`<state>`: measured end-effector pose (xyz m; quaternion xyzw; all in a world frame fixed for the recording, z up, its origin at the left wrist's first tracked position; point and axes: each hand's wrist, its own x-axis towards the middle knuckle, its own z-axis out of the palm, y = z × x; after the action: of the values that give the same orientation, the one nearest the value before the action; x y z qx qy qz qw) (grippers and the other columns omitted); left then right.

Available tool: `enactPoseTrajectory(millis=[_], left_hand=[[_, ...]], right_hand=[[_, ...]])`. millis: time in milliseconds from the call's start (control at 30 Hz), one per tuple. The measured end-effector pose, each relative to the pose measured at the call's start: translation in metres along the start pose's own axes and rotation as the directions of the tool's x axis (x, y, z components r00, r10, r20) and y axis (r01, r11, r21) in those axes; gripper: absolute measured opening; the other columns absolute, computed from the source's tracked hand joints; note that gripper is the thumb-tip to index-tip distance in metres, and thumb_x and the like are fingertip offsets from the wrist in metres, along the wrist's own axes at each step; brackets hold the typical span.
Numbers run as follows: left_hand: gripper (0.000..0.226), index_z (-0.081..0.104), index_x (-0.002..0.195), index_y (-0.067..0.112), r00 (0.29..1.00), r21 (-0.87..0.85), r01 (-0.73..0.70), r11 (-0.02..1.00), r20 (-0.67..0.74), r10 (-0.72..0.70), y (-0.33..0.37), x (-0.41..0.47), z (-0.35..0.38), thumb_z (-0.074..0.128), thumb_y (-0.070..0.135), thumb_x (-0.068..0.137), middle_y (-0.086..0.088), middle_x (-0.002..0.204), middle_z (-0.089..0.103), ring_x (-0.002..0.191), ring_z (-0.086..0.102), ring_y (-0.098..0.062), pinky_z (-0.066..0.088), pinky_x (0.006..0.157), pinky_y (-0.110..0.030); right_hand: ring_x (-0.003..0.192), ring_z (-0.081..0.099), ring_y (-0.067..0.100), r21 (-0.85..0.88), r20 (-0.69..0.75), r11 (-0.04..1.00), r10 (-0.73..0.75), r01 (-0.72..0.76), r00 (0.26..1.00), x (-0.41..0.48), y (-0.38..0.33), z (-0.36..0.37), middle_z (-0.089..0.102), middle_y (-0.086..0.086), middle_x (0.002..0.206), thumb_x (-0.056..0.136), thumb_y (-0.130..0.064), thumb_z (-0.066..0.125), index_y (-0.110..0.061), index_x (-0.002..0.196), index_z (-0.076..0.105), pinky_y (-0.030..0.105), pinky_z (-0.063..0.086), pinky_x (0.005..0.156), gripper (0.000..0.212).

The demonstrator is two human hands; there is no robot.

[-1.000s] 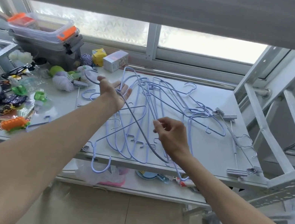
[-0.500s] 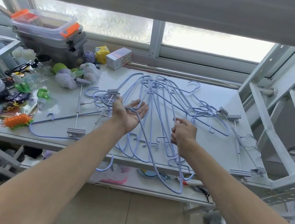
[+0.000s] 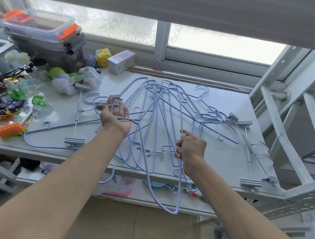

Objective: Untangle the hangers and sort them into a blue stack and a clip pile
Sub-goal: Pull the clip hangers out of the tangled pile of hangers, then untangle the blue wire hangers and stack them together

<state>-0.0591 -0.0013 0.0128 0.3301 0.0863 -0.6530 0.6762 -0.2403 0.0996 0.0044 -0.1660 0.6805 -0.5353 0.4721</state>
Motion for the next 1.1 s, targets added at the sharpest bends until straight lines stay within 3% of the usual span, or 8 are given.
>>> enactPoseTrajectory(millis=[100,233,400,467,633,733,900,1100], left_hand=[[0.042,0.066,0.1,0.024,1.0,0.003,0.005,1.0,-0.007,-0.005,0.004,-0.003,-0.002,0.029,0.042,0.104,0.005,0.09,0.067,0.093,0.064,-0.014,0.043,0.102,-0.026],[0.047,0.068,0.102,0.017,0.999,-0.014,0.027,1.0,-0.023,-0.028,0.013,-0.005,-0.008,0.024,0.033,0.105,0.002,0.129,0.064,0.118,0.06,-0.015,0.047,0.087,-0.026],[0.061,0.064,0.078,0.01,1.0,-0.096,-0.004,0.995,-0.031,0.001,0.031,-0.001,-0.018,0.023,0.047,0.103,-0.002,0.058,0.069,0.082,0.064,-0.015,0.046,0.099,-0.029],[0.064,0.064,0.078,0.009,0.999,-0.11,-0.014,0.994,-0.04,0.01,0.04,0.003,-0.022,0.023,0.051,0.102,-0.003,0.053,0.066,0.073,0.061,-0.015,0.045,0.101,-0.029],[0.059,0.062,0.081,0.01,0.998,-0.118,-0.034,0.992,-0.055,0.028,0.054,0.002,-0.033,0.019,0.042,0.105,0.002,0.126,0.065,0.125,0.056,-0.011,0.046,0.093,-0.03],[0.058,0.063,0.083,0.01,0.998,-0.129,-0.038,0.991,-0.06,0.031,0.06,0.005,-0.037,0.02,0.043,0.104,-0.001,0.109,0.071,0.124,0.057,-0.016,0.047,0.094,-0.032],[0.056,0.062,0.089,0.009,0.997,-0.132,-0.047,0.99,-0.065,0.038,0.064,0.006,-0.039,0.022,0.046,0.103,-0.004,0.129,0.063,0.12,0.059,-0.023,0.047,0.097,-0.035],[0.056,0.061,0.093,0.008,0.996,-0.155,-0.062,0.986,-0.076,0.051,0.065,0.002,-0.04,0.022,0.045,0.104,-0.006,0.13,0.063,0.121,0.058,-0.025,0.049,0.093,-0.035]], right_hand=[[0.042,0.045,0.022,-0.048,0.091,0.999,0.0,0.004,0.996,-0.007,-0.011,-0.006,0.058,0.016,0.064,0.096,-0.008,0.044,-0.003,0.111,0.062,0.027,0.044,0.042,0.023],[0.054,0.059,0.029,-0.188,0.121,0.981,-0.028,0.05,0.992,0.004,-0.013,-0.016,0.068,0.022,0.079,0.099,-0.019,0.045,0.001,0.094,0.063,0.035,0.054,0.054,0.028],[0.061,0.054,0.028,-0.573,-0.149,0.811,-0.243,0.116,0.959,0.038,-0.003,-0.033,0.062,0.02,0.07,0.084,-0.01,0.051,-0.003,0.061,0.056,0.037,0.042,0.055,0.025],[0.071,0.058,0.031,-0.699,-0.13,0.709,-0.248,0.088,0.96,0.046,-0.001,-0.041,0.06,0.014,0.072,0.082,-0.011,0.055,-0.007,0.063,0.054,0.03,0.039,0.057,0.02],[0.073,0.051,0.028,-0.836,-0.049,0.542,-0.228,0.085,0.972,0.058,0.005,-0.048,0.049,0.011,0.075,0.085,-0.019,0.065,-0.007,0.074,0.05,0.03,0.038,0.06,0.022],[0.067,0.052,0.028,-0.824,-0.108,0.565,-0.219,0.036,0.97,0.064,0.006,-0.048,0.05,0.012,0.074,0.083,-0.015,0.062,-0.008,0.072,0.048,0.027,0.036,0.052,0.019],[0.077,0.061,0.033,-0.805,-0.139,0.593,-0.172,-0.01,0.975,0.067,0.009,-0.054,0.058,0.016,0.082,0.083,-0.008,0.057,-0.001,0.079,0.06,0.031,0.043,0.062,0.008],[0.059,0.05,0.025,-0.683,-0.095,0.726,-0.2,0.082,0.975,0.063,0.012,-0.058,0.054,0.013,0.068,0.084,-0.002,0.049,-0.005,0.069,0.05,0.031,0.038,0.056,0.015]])
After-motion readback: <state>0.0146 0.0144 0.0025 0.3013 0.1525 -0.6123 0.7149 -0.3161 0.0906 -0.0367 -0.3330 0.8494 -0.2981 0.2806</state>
